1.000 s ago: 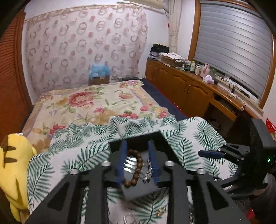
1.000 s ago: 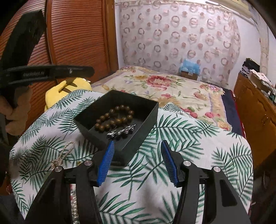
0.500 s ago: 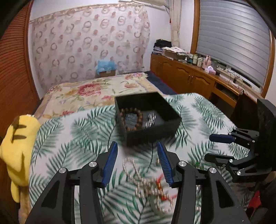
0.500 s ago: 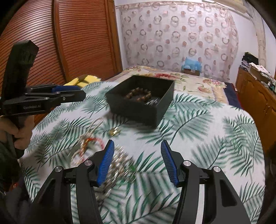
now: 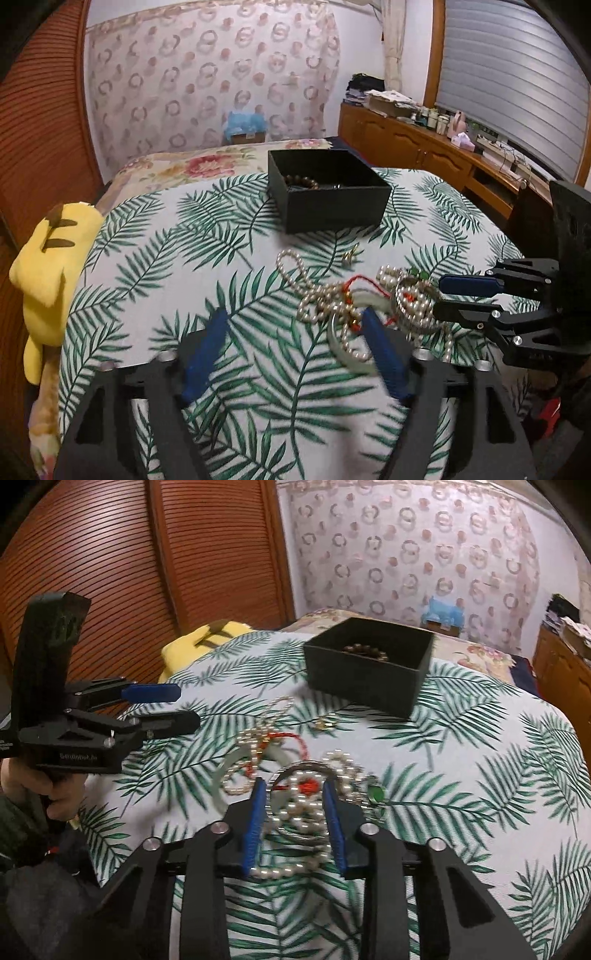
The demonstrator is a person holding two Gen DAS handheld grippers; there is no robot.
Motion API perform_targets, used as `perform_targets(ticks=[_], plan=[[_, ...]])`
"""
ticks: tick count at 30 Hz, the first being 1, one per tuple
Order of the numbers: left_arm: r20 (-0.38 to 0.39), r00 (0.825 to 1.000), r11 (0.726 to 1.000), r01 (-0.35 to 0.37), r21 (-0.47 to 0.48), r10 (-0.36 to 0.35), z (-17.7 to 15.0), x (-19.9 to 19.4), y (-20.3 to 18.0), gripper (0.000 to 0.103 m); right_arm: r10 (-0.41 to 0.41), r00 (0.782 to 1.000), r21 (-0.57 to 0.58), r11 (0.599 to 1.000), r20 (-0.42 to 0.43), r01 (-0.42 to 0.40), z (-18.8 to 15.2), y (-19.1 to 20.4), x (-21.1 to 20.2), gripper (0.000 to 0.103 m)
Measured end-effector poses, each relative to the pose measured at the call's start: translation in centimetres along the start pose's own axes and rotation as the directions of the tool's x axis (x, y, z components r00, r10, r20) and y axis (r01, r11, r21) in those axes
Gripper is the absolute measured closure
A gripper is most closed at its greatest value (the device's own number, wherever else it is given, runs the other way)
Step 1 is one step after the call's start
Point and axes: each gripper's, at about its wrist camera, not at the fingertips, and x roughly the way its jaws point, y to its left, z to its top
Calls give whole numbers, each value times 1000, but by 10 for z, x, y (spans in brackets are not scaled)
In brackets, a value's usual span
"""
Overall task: Organize jewelry
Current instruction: 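Grasp the red string bracelet with the left tool while the right tool grasps the silver bangle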
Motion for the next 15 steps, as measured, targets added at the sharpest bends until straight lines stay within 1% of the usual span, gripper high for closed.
perform_targets(ticks=[2, 6, 10, 11, 12, 15], plan=[[1, 1000, 1000, -7, 12, 7, -5, 0, -1, 16, 9, 1000, -9, 1000, -7, -9, 1, 5, 2, 77], [-27, 1000, 1000, -9, 8, 9, -13, 6, 1, 15, 20, 999, -29, 999, -36, -21, 2, 14, 11, 83], [-41, 999, 1000, -11, 5, 11, -18, 9, 3, 15, 6, 998, -55, 998, -69, -10, 2, 20, 20, 86], [-44, 999, 1000, -10, 5, 11, -19, 10, 2, 15, 4, 997, -55, 998, -73, -8, 3, 20, 22, 88], [-47, 999, 1000, -8, 5, 8, -20, 11, 2, 15, 2, 997, -55, 998, -79, -7, 2, 20, 23, 94], [-51, 999, 1000, -1, 4, 1, -19, 13, 1, 15, 11, 997, -55, 998, -75, -15, 1, 19, 23, 98]])
